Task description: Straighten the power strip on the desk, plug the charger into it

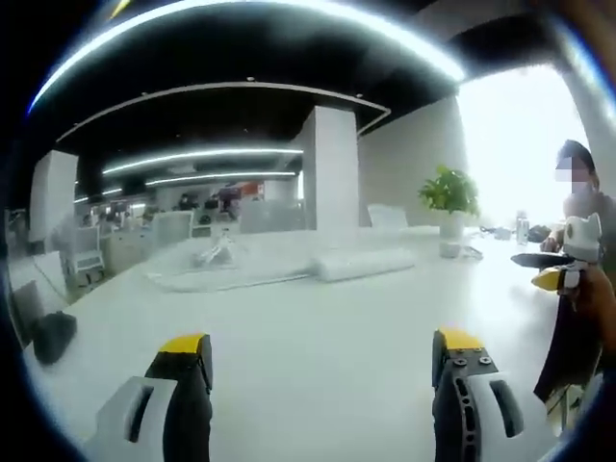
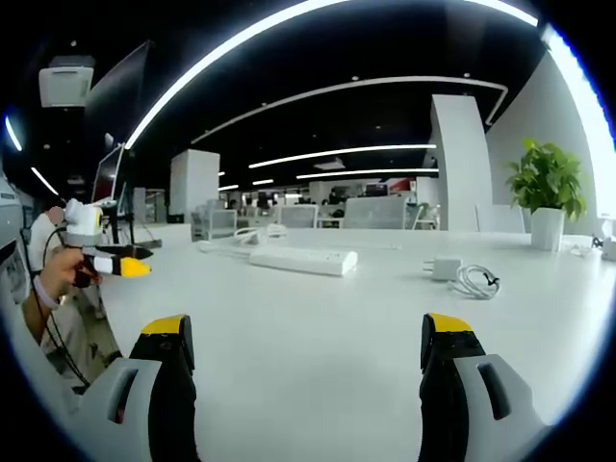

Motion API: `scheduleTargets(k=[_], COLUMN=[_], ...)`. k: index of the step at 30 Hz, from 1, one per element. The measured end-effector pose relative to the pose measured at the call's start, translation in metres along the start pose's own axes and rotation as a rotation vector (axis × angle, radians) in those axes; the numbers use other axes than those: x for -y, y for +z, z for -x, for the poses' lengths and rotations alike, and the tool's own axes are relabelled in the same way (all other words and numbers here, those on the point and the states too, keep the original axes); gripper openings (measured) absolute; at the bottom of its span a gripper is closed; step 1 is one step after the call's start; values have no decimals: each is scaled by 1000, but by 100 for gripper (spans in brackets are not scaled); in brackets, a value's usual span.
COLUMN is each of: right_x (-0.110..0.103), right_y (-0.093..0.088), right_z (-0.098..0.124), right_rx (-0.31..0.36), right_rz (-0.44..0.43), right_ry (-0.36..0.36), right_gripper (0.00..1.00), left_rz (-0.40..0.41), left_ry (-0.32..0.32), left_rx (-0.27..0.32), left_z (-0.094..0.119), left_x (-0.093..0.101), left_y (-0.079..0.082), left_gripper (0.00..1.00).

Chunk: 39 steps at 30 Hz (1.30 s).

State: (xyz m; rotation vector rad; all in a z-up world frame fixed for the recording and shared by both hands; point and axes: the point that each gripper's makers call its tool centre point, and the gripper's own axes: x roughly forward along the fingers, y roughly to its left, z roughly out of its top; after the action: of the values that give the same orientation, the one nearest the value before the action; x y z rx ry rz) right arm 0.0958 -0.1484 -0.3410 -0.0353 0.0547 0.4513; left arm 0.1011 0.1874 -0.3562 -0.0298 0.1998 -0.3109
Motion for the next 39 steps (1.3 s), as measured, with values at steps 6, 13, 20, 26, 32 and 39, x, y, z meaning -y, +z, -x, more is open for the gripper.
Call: scheduleTargets(k=[6,13,20,26,32,39], right_x=[1,1,17,33,49,71], right_y=[0,18,52,71,79,89], right_z=[0,-4,-13,-19,-32,-48], right_rx=[-1,46,88,89,67,69], right_rz=[3,-11,-11,38,77,21], right_ry=[2,88,184,175,179,228], right_gripper=[98,98,98,98,98,99], left_rz=[-4,-9,-11,-13,-15,-19], left_ry=[2,1,-3,3,9,10], left_rx=[15,26,34,40,43,46], left_z=[1,1,0,1,-2,-2], left_x=[1,1,2,0,-3,-5], left_y=[4,8,10,12,15,17], left_gripper=[97,97,97,97,97,97])
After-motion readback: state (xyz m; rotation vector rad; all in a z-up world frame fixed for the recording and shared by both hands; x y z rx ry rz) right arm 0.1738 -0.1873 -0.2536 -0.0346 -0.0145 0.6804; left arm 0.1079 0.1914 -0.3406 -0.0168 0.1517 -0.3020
